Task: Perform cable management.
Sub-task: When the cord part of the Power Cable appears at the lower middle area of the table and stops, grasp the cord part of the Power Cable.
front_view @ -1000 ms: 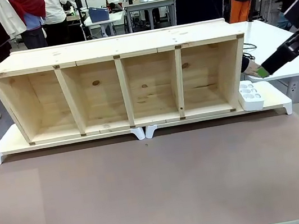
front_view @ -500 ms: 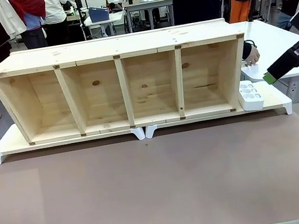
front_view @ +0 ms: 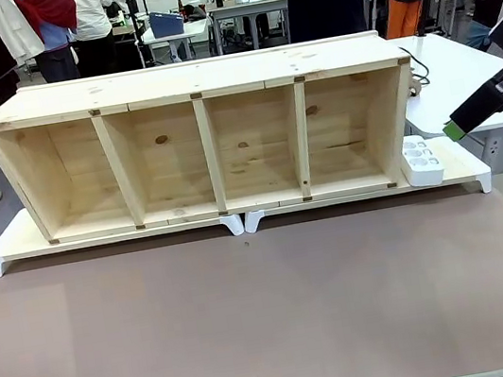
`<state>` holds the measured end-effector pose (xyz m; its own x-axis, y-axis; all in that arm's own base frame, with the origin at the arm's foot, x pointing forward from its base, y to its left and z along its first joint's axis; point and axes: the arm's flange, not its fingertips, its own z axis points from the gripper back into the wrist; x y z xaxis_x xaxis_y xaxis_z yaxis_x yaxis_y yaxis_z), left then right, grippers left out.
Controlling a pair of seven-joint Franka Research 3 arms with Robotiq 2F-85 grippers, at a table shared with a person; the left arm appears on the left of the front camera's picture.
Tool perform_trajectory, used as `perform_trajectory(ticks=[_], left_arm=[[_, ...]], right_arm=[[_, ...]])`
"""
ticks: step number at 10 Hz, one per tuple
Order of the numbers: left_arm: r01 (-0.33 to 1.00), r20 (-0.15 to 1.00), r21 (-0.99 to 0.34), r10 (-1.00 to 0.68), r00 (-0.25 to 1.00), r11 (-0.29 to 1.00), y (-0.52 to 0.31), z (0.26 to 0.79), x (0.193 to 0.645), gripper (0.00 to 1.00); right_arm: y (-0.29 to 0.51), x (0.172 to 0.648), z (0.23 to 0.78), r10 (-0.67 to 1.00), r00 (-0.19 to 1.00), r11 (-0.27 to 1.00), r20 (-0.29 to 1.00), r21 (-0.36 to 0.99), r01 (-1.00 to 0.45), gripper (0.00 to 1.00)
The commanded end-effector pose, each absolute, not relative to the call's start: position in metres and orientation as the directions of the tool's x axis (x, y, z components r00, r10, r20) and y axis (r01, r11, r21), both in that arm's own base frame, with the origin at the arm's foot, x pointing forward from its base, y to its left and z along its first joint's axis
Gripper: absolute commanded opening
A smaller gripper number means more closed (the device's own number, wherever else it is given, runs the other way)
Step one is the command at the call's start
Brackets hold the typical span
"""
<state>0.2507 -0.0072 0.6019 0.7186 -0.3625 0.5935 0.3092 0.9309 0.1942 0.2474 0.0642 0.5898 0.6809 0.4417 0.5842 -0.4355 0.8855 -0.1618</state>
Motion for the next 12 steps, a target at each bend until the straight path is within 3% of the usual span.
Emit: perform_trajectory(ticks=[1,12], left_arm=[[0.307,0.597,0.194,-0.361,0.717,0.932,-0.0069,0.6031,0.2498,1.0],[0.307,0.597,0.194,-0.361,0.717,0.932,-0.0069,0.6031,0.2498,1.0]], right_arm=[[0.0646,0.247,0.5899,0.446,0.678,0.883,0.584,-0.163,-0.44,1.0],[0.0646,0.247,0.5899,0.446,0.678,0.883,0.584,-0.163,-0.44,1.0]])
